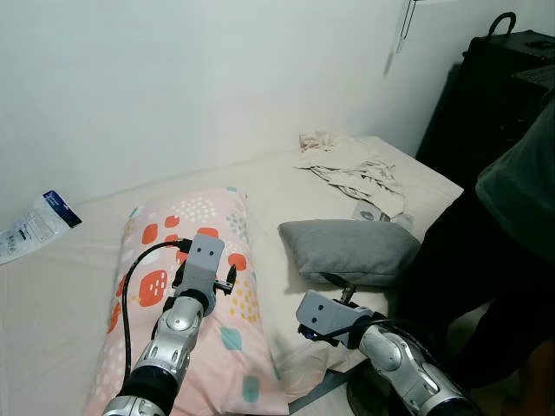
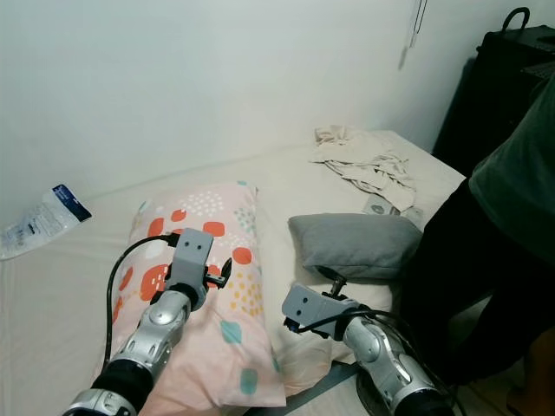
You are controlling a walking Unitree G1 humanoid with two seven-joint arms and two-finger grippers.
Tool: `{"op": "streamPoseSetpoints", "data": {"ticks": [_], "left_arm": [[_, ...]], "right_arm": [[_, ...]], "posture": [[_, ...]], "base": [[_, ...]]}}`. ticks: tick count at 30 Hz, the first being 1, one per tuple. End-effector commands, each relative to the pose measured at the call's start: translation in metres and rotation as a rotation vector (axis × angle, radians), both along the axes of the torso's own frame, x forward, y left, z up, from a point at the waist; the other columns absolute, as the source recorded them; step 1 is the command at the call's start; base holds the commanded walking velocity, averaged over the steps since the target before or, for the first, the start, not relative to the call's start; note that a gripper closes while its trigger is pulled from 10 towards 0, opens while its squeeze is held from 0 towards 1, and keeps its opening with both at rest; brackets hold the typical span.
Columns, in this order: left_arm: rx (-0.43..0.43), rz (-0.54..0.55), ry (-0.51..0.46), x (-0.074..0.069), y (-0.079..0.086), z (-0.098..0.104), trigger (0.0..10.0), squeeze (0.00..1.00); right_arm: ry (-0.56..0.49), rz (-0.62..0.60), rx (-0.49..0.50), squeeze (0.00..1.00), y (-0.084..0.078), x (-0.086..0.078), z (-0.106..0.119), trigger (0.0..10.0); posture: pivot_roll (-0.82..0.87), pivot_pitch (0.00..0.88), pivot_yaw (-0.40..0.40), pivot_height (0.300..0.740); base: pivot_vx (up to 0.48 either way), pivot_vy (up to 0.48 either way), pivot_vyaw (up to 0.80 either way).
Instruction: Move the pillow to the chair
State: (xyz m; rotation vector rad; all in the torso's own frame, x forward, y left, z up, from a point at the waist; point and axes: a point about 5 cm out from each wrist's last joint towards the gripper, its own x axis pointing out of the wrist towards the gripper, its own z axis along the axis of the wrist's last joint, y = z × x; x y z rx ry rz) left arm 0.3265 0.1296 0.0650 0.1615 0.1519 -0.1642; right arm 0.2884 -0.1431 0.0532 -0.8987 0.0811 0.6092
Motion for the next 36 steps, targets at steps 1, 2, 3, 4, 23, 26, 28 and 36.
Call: {"op": "streamPoseSetpoints", "data": {"ticks": [1,2,3,4,23,26,28,36], "left_arm": [[0.013,0.007,-0.004,-0.0005,0.0042,-0.0001,10.0,0.00],[0.013,0.007,-0.004,-0.0005,0.0042,-0.0001,10.0,0.00],[0.013,0.005,-0.005,-0.0002,0.0041,0.0003,10.0,0.00],[0.013,0.004,-0.004,0.0000,0.0041,0.0004,10.0,0.00],[0.012,-0.001,-0.002,-0.0013,0.0032,-0.0011,10.0,0.00],[0.011,0.003,-0.003,-0.0019,0.0053,-0.0010,10.0,0.00],[0.011,0.003,-0.003,-0.0019,0.0053,-0.0010,10.0,0.00],[0.012,0.004,0.000,-0.0002,0.0041,-0.0003,10.0,0.00]], "right_arm": [[0.009,0.023,-0.009,0.00,0.0034,-0.0044,-0.0038,10.0],[0.009,0.023,-0.009,0.00,0.0034,-0.0044,-0.0038,10.0],[0.012,0.022,-0.008,0.00,0.0032,-0.0045,-0.0040,10.0],[0.013,0.020,-0.007,0.00,0.0031,-0.0042,-0.0039,10.0],[0.002,0.026,-0.011,0.00,0.0030,-0.0076,-0.0056,10.0],[0.002,0.029,-0.008,0.00,0.0047,-0.0078,-0.0054,10.0],[0.002,0.029,-0.008,0.00,0.0047,-0.0078,-0.0054,10.0],[0.004,0.015,0.002,0.00,0.0024,-0.0056,-0.0047,10.0]], "posture": [[-0.09,0.043,-0.034,0.740],[-0.09,0.043,-0.034,0.740],[-0.09,0.044,-0.033,0.740],[-0.10,0.043,-0.033,0.740],[-0.09,0.047,-0.032,0.740],[-0.09,0.045,-0.034,0.740],[-0.09,0.045,-0.034,0.740],[-0.09,0.043,-0.031,0.740]], "base": [[0.000,0.000,0.00],[0.000,0.000,0.00],[0.000,0.000,0.00],[0.000,0.000,0.00],[0.000,0.000,0.00],[0.000,0.000,0.00],[0.000,0.000,0.00],[0.000,0.000,0.00]]}}
